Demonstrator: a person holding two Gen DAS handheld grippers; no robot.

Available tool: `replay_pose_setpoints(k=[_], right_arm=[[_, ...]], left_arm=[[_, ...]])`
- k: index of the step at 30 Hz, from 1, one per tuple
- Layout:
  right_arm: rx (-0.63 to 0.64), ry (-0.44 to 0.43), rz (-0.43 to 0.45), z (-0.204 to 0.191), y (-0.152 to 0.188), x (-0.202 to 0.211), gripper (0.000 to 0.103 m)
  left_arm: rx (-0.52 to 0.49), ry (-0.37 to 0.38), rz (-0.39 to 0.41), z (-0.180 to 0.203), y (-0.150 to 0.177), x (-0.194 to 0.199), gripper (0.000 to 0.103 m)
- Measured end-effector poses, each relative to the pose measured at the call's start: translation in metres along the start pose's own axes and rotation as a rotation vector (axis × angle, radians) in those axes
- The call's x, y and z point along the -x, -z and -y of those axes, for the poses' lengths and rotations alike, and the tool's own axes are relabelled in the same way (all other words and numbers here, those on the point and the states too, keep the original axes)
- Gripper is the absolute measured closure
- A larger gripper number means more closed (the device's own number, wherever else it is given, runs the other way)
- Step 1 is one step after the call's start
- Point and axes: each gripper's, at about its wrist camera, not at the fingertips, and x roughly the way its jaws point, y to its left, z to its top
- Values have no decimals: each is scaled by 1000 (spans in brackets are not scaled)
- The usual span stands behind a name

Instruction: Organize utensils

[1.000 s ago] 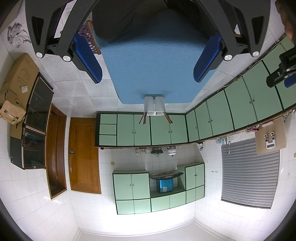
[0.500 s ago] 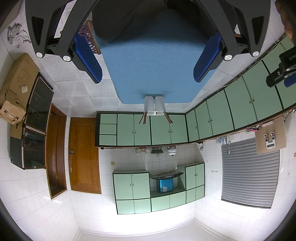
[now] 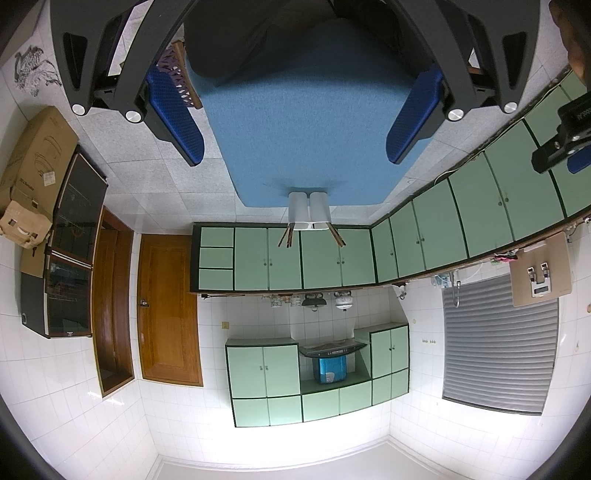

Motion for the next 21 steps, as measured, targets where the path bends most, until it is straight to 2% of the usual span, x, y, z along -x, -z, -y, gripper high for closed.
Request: replay_pose_setpoints(k=[21], right_arm=[[-1,0,2,-1,2,-1,6]], left_arm=[[2,-1,0,1,0,1,5]])
